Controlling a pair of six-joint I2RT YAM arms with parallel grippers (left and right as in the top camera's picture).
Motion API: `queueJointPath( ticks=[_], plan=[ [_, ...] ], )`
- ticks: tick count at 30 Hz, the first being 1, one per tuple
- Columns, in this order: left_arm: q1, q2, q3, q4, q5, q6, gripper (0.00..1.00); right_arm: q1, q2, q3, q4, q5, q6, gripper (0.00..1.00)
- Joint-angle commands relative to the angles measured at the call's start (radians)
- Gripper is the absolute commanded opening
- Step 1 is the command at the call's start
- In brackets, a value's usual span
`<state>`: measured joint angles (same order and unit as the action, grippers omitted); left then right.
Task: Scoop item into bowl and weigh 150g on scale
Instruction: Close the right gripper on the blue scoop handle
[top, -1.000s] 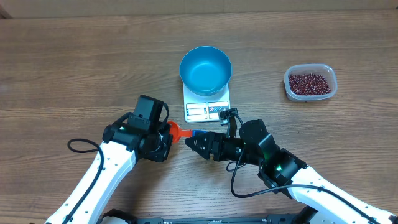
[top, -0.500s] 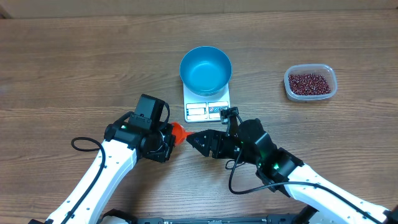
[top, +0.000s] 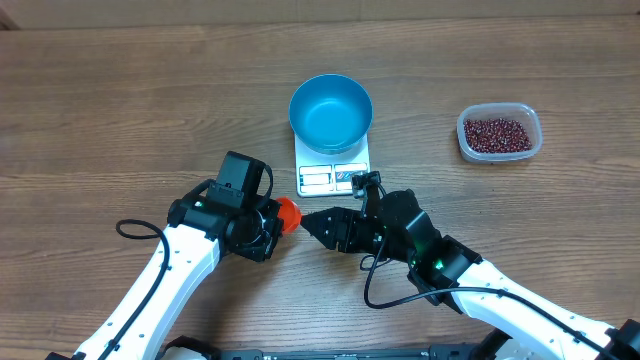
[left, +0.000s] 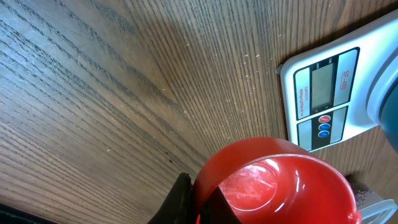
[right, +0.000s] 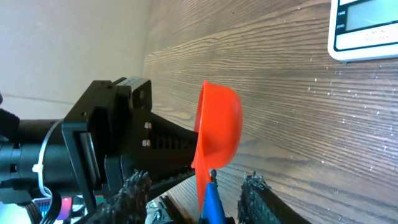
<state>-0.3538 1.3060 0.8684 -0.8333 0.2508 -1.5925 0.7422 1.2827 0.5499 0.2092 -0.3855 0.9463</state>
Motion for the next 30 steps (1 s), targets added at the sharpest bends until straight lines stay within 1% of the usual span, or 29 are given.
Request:
queueJointPath(
  ticks=[1,11,19,30],
  plan=[
    [-0.01,0.009,0.017,0.0,0.005,0.026,0.04,0.006,-0.003,0.024,0.007,0.003,-0.003,0.45],
    [-0.049,0.009,0.017,0.026,-0.016,0.021,0.04,0.006,-0.003,0.024,0.007,-0.001,-0.003,0.37],
    [-0.049,0.009,0.017,0.027,-0.014,0.021,0.04,0.006,-0.003,0.024,0.007,-0.005,-0.003,0.24],
    [-0.049,0.009,0.017,0.026,-0.014,0.023,0.04,0.006,-0.003,0.024,0.007,-0.005,-0.003,0.14]
  ],
)
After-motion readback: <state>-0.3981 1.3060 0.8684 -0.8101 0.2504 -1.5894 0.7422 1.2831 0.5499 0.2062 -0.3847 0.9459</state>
